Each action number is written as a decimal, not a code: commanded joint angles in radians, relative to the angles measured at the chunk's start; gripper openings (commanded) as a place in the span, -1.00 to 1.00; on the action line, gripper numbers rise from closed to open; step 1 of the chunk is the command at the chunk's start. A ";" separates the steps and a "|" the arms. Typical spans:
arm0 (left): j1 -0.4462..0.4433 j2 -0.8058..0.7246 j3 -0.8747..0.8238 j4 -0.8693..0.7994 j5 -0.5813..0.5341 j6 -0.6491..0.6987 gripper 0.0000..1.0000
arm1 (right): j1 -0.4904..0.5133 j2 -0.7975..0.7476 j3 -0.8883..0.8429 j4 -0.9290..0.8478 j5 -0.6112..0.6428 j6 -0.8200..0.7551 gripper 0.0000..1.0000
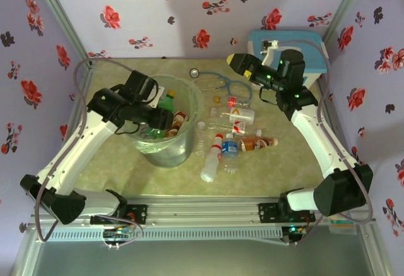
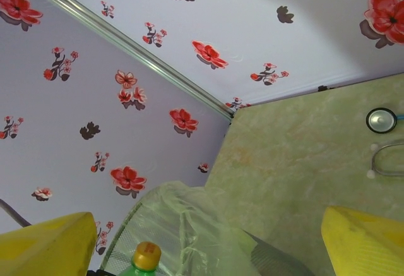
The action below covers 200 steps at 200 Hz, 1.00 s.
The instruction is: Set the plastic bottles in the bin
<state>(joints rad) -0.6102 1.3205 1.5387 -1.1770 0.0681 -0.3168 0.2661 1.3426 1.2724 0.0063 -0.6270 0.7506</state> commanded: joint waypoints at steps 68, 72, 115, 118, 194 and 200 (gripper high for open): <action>0.013 0.029 0.023 0.049 -0.034 0.002 0.38 | -0.013 -0.036 -0.018 -0.022 0.021 -0.039 0.84; 0.013 0.033 0.021 0.051 -0.036 0.003 0.36 | -0.013 -0.036 -0.018 -0.021 0.021 -0.038 0.84; 0.013 0.071 -0.017 0.133 -0.017 -0.004 -0.04 | -0.014 -0.030 -0.022 -0.020 0.024 -0.038 0.84; 0.013 0.075 -0.022 0.141 -0.015 -0.005 -0.06 | -0.013 -0.030 -0.023 -0.021 0.024 -0.038 0.84; 0.012 0.122 -0.133 0.254 0.043 -0.031 -0.25 | -0.041 -0.047 -0.014 -0.136 0.093 -0.070 0.84; 0.013 0.121 -0.142 0.286 0.043 -0.033 -0.25 | -0.048 -0.051 -0.017 -0.148 0.104 -0.070 0.84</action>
<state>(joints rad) -0.6037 1.4250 1.4471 -0.9169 0.1062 -0.3363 0.2417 1.3277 1.2575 -0.0738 -0.5823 0.7136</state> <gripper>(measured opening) 0.380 0.922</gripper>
